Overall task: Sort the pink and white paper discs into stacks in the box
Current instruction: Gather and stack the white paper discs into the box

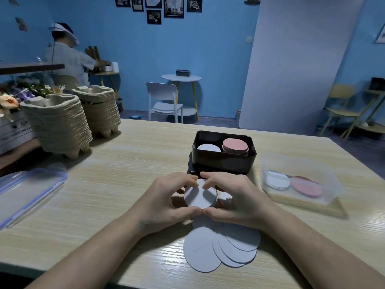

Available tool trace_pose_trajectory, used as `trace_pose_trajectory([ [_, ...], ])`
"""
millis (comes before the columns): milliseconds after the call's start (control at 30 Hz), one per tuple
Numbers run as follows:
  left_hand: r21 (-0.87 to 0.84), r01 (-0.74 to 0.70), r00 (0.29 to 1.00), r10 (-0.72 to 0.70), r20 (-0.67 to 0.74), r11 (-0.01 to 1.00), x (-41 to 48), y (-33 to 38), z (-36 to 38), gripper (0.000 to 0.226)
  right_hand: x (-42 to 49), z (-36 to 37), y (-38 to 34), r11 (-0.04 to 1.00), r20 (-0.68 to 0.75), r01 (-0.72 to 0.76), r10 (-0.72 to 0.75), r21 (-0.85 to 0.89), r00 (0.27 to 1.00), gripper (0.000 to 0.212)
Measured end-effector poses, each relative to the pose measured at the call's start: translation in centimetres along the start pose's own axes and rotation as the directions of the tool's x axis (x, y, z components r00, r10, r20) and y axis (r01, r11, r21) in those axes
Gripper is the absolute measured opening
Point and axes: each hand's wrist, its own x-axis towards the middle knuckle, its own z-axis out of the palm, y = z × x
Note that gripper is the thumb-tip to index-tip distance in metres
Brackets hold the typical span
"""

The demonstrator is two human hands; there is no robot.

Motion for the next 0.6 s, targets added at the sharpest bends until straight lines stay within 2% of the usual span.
trace_pose_trajectory([
  [200,-0.006,0.026,1.0,-0.026,-0.005,1.0,-0.24,-0.04,0.04,0.037,-0.14,0.16,0.22,1.0,-0.002,-0.001,0.001,-0.004,1.0,0.03],
  [333,-0.034,0.018,1.0,-0.018,0.021,0.999,-0.13,0.08,0.01,0.035,-0.36,-0.05,0.01,0.997,0.002,-0.037,0.037,0.062,0.999,0.028],
  [467,0.028,-0.006,1.0,0.005,0.03,1.0,-0.21,0.18,0.1,0.032,-0.27,-0.27,-0.15,0.997,0.051,-0.048,0.045,0.061,0.998,0.028],
  [600,0.082,-0.04,0.999,0.04,-0.001,0.996,-0.24,0.69,0.0,0.04,-0.04,-0.47,-0.37,0.997,0.082,-0.043,0.038,0.064,0.996,0.029],
])
